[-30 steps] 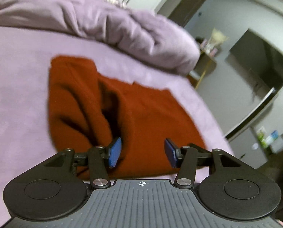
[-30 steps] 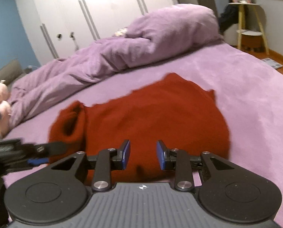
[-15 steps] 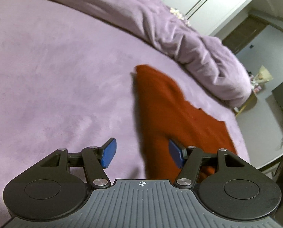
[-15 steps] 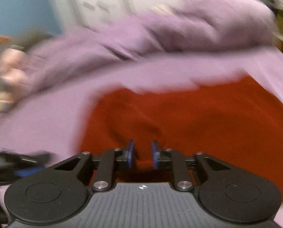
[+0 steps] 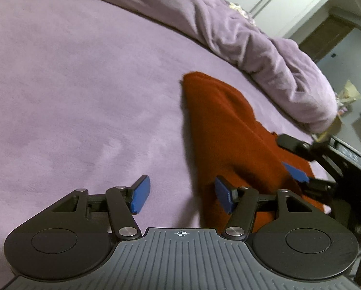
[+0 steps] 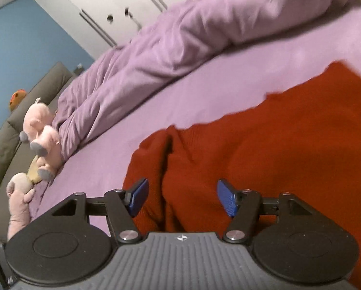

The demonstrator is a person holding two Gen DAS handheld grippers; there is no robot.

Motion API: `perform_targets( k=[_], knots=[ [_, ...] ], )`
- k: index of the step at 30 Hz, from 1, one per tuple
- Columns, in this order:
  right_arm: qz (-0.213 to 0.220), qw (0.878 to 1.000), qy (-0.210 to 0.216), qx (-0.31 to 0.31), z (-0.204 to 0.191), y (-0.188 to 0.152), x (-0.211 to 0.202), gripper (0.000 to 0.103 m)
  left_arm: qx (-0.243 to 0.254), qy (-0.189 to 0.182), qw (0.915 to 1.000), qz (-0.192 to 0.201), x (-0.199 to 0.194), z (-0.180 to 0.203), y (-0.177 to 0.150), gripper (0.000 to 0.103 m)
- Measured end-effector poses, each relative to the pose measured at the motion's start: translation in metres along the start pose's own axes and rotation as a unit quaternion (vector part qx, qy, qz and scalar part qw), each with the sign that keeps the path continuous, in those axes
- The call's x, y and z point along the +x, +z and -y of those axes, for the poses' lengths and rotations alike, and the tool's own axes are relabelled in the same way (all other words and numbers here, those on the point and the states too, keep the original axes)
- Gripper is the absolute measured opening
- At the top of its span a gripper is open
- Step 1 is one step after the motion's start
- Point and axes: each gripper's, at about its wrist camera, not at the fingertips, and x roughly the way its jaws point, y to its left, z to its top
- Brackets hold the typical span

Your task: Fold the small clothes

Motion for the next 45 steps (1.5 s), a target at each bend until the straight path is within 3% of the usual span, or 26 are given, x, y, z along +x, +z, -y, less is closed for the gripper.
perform_targets(
  k=[4,7,12,16,17,19,20,26,29,32,37,38,41,45],
  knots=[
    [0.000,1.000,0.005,-0.015,-0.013,-0.004,0.010,0.065,0.007,0.038,0.9986,0.035,-0.011,-0.004,0.003,0.064],
    [-0.008,0.999,-0.002,-0.053,-0.032,-0.006,0.012,0.065,0.017,0.065,0.9969,0.041,-0.010,-0.006,0.006,0.064],
    [-0.026,0.985,-0.091,-0.145,-0.048,-0.012,0.027,0.069,0.016,0.056,0.9979,0.028,-0.007,-0.009,0.004,0.065],
    [-0.021,0.983,-0.094,-0.158,-0.049,-0.015,0.028,0.070,0.023,0.049,0.9982,0.026,-0.011,-0.011,0.001,0.065],
    [-0.020,0.981,-0.095,-0.166,-0.050,-0.017,0.030,0.067,0.021,0.049,0.9983,0.025,-0.010,-0.012,0.002,0.065],
    [-0.025,0.982,-0.080,-0.168,-0.050,-0.021,0.034,0.036,0.015,0.050,0.9983,0.025,-0.010,-0.013,0.002,0.065],
    [-0.023,0.982,-0.078,-0.172,-0.052,-0.021,0.034,0.027,0.015,0.051,0.9983,0.024,-0.010,-0.012,0.003,0.066],
    [0.041,0.964,-0.102,-0.242,-0.071,-0.025,0.005,0.018,0.028,0.042,0.9984,0.027,-0.017,0.000,0.002,0.066],
    [0.088,0.964,-0.114,-0.224,-0.060,-0.021,-0.033,0.018,0.053,0.028,0.9977,0.033,-0.019,0.014,0.000,0.067],
    [0.124,0.960,-0.153,-0.199,-0.030,-0.022,-0.068,0.018,0.077,0.011,0.9967,0.022,-0.012,0.034,-0.005,0.068],
    [0.116,0.966,-0.207,-0.102,0.052,-0.024,-0.087,0.019,0.115,-0.022,0.9931,0.003,0.006,0.070,-0.026,0.068],
    [0.113,0.968,-0.209,-0.075,0.067,-0.025,-0.091,0.026,0.124,-0.024,0.9920,-0.005,0.009,0.075,-0.031,0.068],
    [0.135,0.976,-0.169,-0.008,0.094,-0.029,-0.117,0.039,0.145,-0.029,0.9889,-0.013,0.009,0.085,-0.044,0.068],
    [0.119,0.985,-0.127,-0.014,0.092,-0.041,-0.134,0.048,0.168,-0.022,0.9854,-0.014,0.002,0.088,-0.057,0.068]
  ],
)
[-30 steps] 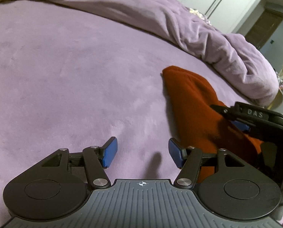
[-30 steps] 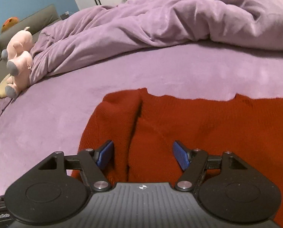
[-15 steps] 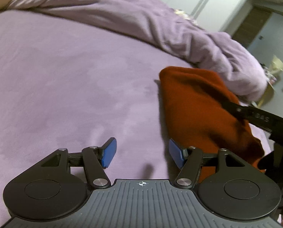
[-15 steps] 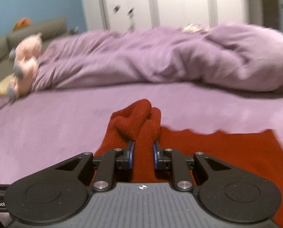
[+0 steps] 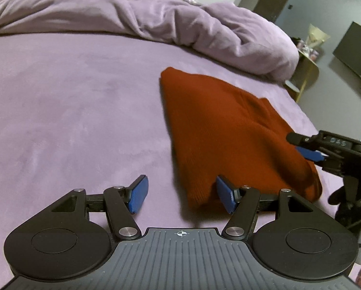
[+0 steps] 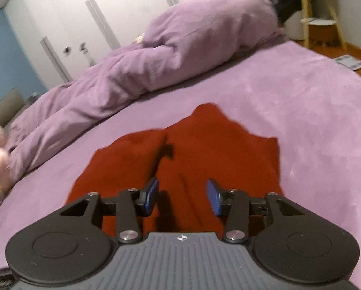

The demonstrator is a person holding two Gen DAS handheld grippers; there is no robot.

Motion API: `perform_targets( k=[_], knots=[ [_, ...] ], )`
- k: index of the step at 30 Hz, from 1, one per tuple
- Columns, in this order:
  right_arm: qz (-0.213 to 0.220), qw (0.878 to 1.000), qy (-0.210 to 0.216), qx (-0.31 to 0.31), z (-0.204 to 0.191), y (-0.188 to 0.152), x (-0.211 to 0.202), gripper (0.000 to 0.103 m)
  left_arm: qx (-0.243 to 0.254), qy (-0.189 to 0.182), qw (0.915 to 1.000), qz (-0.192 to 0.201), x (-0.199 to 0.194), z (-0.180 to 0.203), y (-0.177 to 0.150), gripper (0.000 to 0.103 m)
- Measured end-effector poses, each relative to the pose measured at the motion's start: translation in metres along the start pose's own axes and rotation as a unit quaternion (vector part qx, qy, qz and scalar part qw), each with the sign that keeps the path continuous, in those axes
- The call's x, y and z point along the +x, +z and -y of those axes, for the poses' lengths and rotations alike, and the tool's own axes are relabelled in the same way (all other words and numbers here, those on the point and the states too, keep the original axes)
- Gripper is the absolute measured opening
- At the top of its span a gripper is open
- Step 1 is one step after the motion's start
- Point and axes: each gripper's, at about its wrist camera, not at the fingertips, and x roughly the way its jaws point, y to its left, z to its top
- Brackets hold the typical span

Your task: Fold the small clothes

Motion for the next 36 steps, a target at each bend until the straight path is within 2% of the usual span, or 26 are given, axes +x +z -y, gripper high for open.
perform_targets(
  k=[1,3,5,7,9,11,13,15,16,17,18,19,20,21,23,24,25,26,27,28,29,31,32,36],
  knots=[
    [0.004,1.000,0.013,0.000,-0.004,-0.005,-0.008,0.053,0.003,-0.001,1.0000,-0.003,-0.001,0.001,-0.002,0.068],
    [0.036,0.998,0.049,-0.008,-0.010,-0.016,-0.032,0.054,0.012,-0.003,0.9998,-0.013,0.000,0.004,-0.006,0.068],
    [0.067,0.992,0.100,-0.044,-0.020,-0.027,-0.049,0.068,0.025,0.002,0.9994,-0.023,0.003,0.010,-0.010,0.068],
    [0.054,0.988,0.094,-0.109,-0.034,-0.035,-0.047,0.067,0.032,0.016,0.9990,-0.027,0.006,0.014,-0.014,0.068],
    [0.017,0.986,0.081,-0.147,-0.041,-0.039,-0.030,0.052,0.030,0.031,0.9985,-0.032,0.011,0.018,-0.014,0.068],
    [-0.034,0.986,0.060,-0.153,-0.041,-0.040,-0.010,0.029,0.025,0.038,0.9981,-0.040,0.016,0.021,-0.014,0.068],
    [-0.049,0.983,0.043,-0.171,-0.045,-0.044,-0.001,0.012,0.018,0.045,0.9980,-0.041,0.018,0.020,-0.013,0.068],
    [-0.042,0.983,0.039,-0.173,-0.050,-0.043,-0.005,0.009,0.013,0.047,0.9982,-0.036,0.017,0.019,-0.012,0.069],
    [-0.033,0.988,0.056,-0.142,-0.047,-0.038,-0.012,0.008,0.014,0.050,0.9981,-0.032,0.016,0.018,-0.011,0.069],
    [-0.018,0.993,0.104,-0.049,-0.031,-0.029,-0.022,0.008,0.016,0.056,0.9980,-0.026,0.013,0.018,-0.011,0.070],
    [-0.013,0.989,0.147,0.026,-0.013,-0.023,-0.030,0.008,0.017,0.060,0.9979,-0.017,0.011,0.017,-0.010,0.070],
    [-0.002,0.979,0.177,0.098,0.005,-0.018,-0.035,0.007,0.015,0.066,0.9977,-0.011,0.010,0.016,-0.011,0.071],
    [0.010,0.980,0.164,0.112,0.013,-0.019,-0.039,0.007,0.008,0.070,0.9975,-0.008,0.009,0.014,-0.010,0.072],
    [0.010,0.987,0.135,0.087,0.016,-0.022,-0.040,0.007,-0.004,0.069,0.9976,-0.009,0.010,0.011,-0.009,0.072],
    [-0.041,0.998,0.046,0.031,0.013,-0.033,-0.025,0.007,-0.016,0.065,0.9976,-0.017,0.011,0.006,-0.009,0.073],
    [-0.056,0.998,0.010,0.006,0.013,-0.037,-0.020,0.006,-0.016,0.062,0.9977,-0.020,0.012,0.003,-0.010,0.073],
    [-0.052,0.999,0.002,-0.002,0.014,-0.040,-0.021,0.001,-0.014,0.060,0.9979,-0.019,0.012,0.002,-0.011,0.073],
    [-0.041,0.999,0.012,0.011,0.017,-0.036,-0.028,0.002,-0.010,0.059,0.9981,-0.016,0.010,0.002,-0.012,0.073],
    [-0.024,0.999,0.022,0.026,0.017,-0.031,-0.034,0.004,-0.007,0.058,0.9982,-0.013,0.010,0.001,-0.013,0.073],
    [-0.004,0.999,0.031,0.036,0.016,-0.024,-0.037,0.018,-0.007,0.058,0.9982,-0.012,0.011,0.001,-0.013,0.073],
    [0.012,0.998,0.038,0.040,0.014,-0.017,-0.037,0.049,-0.009,0.059,0.9982,-0.012,0.012,0.001,-0.013,0.073],
    [0.019,0.998,0.056,0.034,0.008,-0.001,-0.027,0.085,-0.012,0.062,0.9980,-0.012,0.014,0.003,-0.012,0.073],
    [0.003,0.997,0.068,0.025,0.005,0.007,-0.013,0.085,-0.009,0.064,0.9978,-0.011,0.015,0.004,-0.012,0.073],
    [-0.074,0.994,0.069,0.033,0.006,0.025,0.051,0.085,0.000,0.066,0.9978,-0.011,0.012,0.006,-0.014,0.073]
  ],
)
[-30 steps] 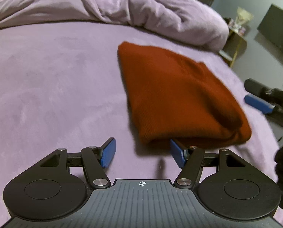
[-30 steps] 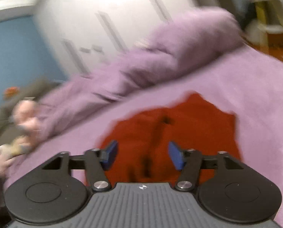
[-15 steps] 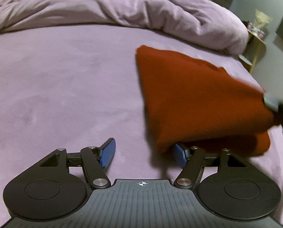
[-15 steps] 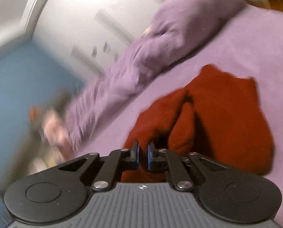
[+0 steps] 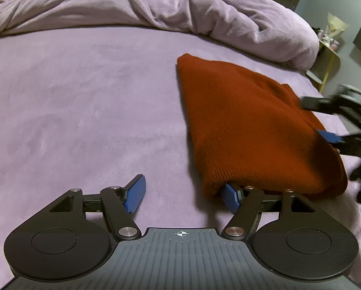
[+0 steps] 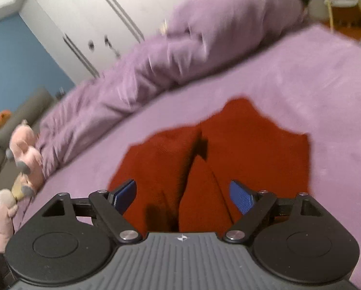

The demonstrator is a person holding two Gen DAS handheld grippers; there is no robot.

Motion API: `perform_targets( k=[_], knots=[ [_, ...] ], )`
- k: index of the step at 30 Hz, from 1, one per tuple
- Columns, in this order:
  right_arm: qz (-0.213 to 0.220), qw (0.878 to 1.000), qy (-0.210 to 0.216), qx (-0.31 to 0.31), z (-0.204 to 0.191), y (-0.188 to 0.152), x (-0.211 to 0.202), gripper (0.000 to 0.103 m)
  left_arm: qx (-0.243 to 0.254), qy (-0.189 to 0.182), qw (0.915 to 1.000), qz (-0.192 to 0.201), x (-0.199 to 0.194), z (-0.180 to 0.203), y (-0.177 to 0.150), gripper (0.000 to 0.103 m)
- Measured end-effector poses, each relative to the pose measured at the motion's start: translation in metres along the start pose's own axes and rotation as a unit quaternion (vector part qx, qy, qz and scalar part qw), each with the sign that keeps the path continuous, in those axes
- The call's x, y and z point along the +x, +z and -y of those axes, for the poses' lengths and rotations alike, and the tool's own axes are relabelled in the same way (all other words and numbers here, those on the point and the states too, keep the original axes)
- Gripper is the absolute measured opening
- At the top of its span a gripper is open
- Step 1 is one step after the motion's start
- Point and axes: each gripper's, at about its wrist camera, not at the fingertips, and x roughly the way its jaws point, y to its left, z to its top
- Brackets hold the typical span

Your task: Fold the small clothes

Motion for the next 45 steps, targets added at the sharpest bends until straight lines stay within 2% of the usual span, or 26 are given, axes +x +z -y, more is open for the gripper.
perform_targets(
  k=[1,4,6,7,8,9,12,14,15,18,21,23,25,26,28,30,32,35,37,40,42,43,44,45],
  knots=[
    [-0.010,1.000,0.006,0.000,-0.001,0.002,0.010,0.084,-0.001,-0.002,1.0000,0.000,0.000,-0.001,0.000,0.073],
    [-0.009,0.999,0.035,-0.010,-0.013,-0.001,0.014,0.069,0.000,-0.003,1.0000,0.001,-0.002,-0.002,0.000,0.073],
    [-0.008,0.999,0.032,-0.034,-0.024,-0.005,0.017,0.055,0.005,0.004,1.0000,0.003,-0.003,0.000,0.000,0.073],
    [-0.013,0.998,0.017,-0.052,-0.029,-0.007,0.022,0.037,0.008,0.007,0.9999,0.004,-0.003,0.001,0.000,0.073],
    [-0.014,0.998,0.004,-0.063,-0.032,-0.007,0.028,0.024,0.010,0.010,0.9999,0.005,-0.003,0.003,0.000,0.073],
    [-0.009,0.997,-0.012,-0.075,-0.037,-0.008,0.028,0.021,0.014,0.013,0.9998,0.006,-0.003,0.005,0.000,0.073],
    [0.027,0.983,-0.071,-0.168,-0.063,-0.013,0.013,0.018,0.023,0.019,0.9995,0.012,-0.007,0.010,-0.002,0.073],
    [0.067,0.963,-0.108,-0.237,-0.078,-0.017,-0.003,0.017,0.027,0.020,0.9993,0.018,-0.010,0.013,-0.002,0.073],
    [0.088,0.957,-0.120,-0.251,-0.082,-0.018,-0.013,0.017,0.027,0.018,0.9993,0.020,-0.011,0.014,-0.002,0.073],
    [0.136,0.943,-0.153,-0.263,-0.080,-0.015,-0.038,0.016,0.029,0.009,0.9992,0.027,-0.013,0.020,-0.001,0.073],
    [0.142,0.946,-0.189,-0.223,-0.053,-0.007,-0.046,0.016,0.036,0.003,0.9989,0.029,-0.010,0.029,0.000,0.078],
    [0.141,0.942,-0.225,-0.204,-0.032,-0.006,-0.043,0.009,0.035,-0.005,0.9990,0.027,-0.006,0.035,0.000,0.078],
    [0.144,0.938,-0.255,-0.184,-0.012,-0.008,-0.047,0.009,0.035,-0.007,0.9991,0.022,-0.003,0.039,-0.001,0.078],
    [0.145,0.945,-0.246,-0.161,-0.004,-0.008,-0.056,0.010,0.036,-0.005,0.9991,0.021,-0.002,0.040,-0.001,0.078],
    [0.163,0.962,-0.196,-0.099,0.010,-0.015,-0.084,0.011,0.032,-0.007,0.9992,0.021,-0.001,0.039,-0.002,0.077],
    [0.162,0.972,-0.161,-0.050,0.021,-0.033,-0.110,0.021,0.024,-0.008,0.9995,0.019,-0.001,0.038,-0.002,0.077],
    [0.157,0.980,-0.118,-0.004,0.030,-0.059,-0.131,0.046,0.017,-0.009,0.9997,0.017,0.000,0.038,-0.003,0.077],
    [0.137,0.987,-0.070,0.048,0.040,-0.092,-0.144,0.048,0.018,-0.006,0.9998,0.010,0.003,0.041,-0.005,0.076],
    [0.122,0.989,-0.033,0.078,0.041,-0.102,-0.140,0.050,0.020,-0.001,0.9998,0.006,0.005,0.044,-0.007,0.076],
    [0.122,0.987,-0.005,0.102,0.040,-0.102,-0.123,0.050,0.020,0.007,0.9998,0.001,0.008,0.048,-0.008,0.076],
    [0.120,0.987,-0.008,0.109,0.040,-0.097,-0.108,0.049,0.014,0.009,0.9999,-0.001,0.008,0.049,-0.007,0.076],
    [0.116,0.986,-0.008,0.118,0.041,-0.094,-0.101,0.043,0.010,0.009,0.9999,-0.002,0.008,0.050,-0.006,0.076],
    [0.115,0.985,-0.007,0.125,0.040,-0.093,-0.096,0.026,0.009,0.010,0.9999,0.000,0.007,0.049,-0.005,0.076],
    [0.111,0.985,-0.004,0.134,0.041,-0.091,-0.093,0.017,0.009,0.014,0.9999,0.005,0.006,0.049,-0.004,0.077]
  ],
)
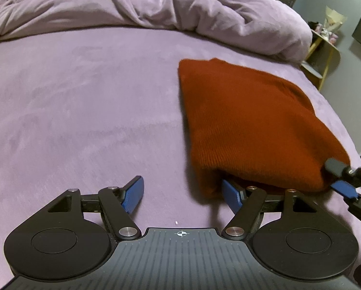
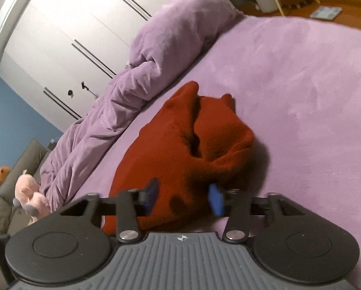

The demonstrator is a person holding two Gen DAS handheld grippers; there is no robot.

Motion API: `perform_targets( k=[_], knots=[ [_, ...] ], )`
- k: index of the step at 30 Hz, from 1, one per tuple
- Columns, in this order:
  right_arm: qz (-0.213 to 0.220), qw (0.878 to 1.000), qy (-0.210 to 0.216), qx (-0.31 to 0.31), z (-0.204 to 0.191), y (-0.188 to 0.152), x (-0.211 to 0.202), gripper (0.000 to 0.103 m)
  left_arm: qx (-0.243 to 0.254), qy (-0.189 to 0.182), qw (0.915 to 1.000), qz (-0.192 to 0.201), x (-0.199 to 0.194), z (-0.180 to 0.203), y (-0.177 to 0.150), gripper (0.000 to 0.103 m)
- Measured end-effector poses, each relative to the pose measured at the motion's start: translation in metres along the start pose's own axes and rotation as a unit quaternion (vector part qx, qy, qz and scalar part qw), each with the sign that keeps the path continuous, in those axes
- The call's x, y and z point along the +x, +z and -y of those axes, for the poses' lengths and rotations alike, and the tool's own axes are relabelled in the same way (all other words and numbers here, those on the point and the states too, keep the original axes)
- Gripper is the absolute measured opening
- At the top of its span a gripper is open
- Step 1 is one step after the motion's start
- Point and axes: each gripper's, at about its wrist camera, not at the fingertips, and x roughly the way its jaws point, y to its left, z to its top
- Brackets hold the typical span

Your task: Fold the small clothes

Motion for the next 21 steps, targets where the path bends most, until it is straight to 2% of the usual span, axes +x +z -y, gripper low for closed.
perform_targets(
  k=[1,2,3,4,5,6,7,9,11,14,17,21],
  knots=[
    [-0.008,0.998,0.038,0.049,0.008,0.002,0.002,0.013,0.001,0.003,1.0000,0.003,-0.001,-0.001,0.001,0.077],
    [-0.017,0.984,0.116,0.135,0.025,0.001,0.005,0.009,0.000,0.005,1.0000,0.006,-0.002,-0.003,0.002,0.077],
    [-0.022,0.954,0.197,0.225,0.044,-0.002,0.009,0.008,-0.005,0.006,0.9999,0.010,-0.003,-0.005,0.003,0.077],
    [-0.017,0.932,0.235,0.276,0.058,-0.006,0.010,0.008,-0.013,0.004,0.9998,0.018,-0.005,-0.009,0.003,0.077],
    [-0.010,0.927,0.238,0.289,0.064,-0.007,0.008,0.008,-0.022,-0.003,0.9995,0.020,-0.007,-0.014,0.004,0.077],
    [-0.001,0.939,0.207,0.275,0.068,-0.007,0.005,0.008,-0.029,-0.009,0.9993,0.020,-0.009,-0.019,0.003,0.078],
    [0.005,0.958,0.157,0.239,0.067,-0.005,0.000,0.008,-0.032,-0.009,0.9993,0.017,-0.009,-0.022,0.003,0.078],
    [0.013,0.978,0.108,0.180,0.062,-0.006,-0.006,0.009,-0.040,0.021,0.9988,0.020,-0.014,-0.033,0.001,0.075],
    [0.010,0.983,0.103,0.152,0.056,-0.010,-0.010,0.014,-0.045,0.031,0.9982,0.025,-0.019,-0.045,0.002,0.075],
    [0.005,0.988,0.088,0.126,0.047,-0.014,-0.010,0.015,-0.056,0.022,0.9978,0.027,-0.025,-0.055,0.008,0.075],
    [0.005,0.992,0.074,0.105,0.037,-0.009,-0.012,0.016,-0.046,0.018,0.9984,0.029,-0.028,-0.051,0.014,0.076],
    [0.034,0.997,0.031,0.063,0.024,-0.001,-0.030,0.019,-0.025,0.008,0.9991,0.033,-0.028,-0.038,0.017,0.077]
  ],
)
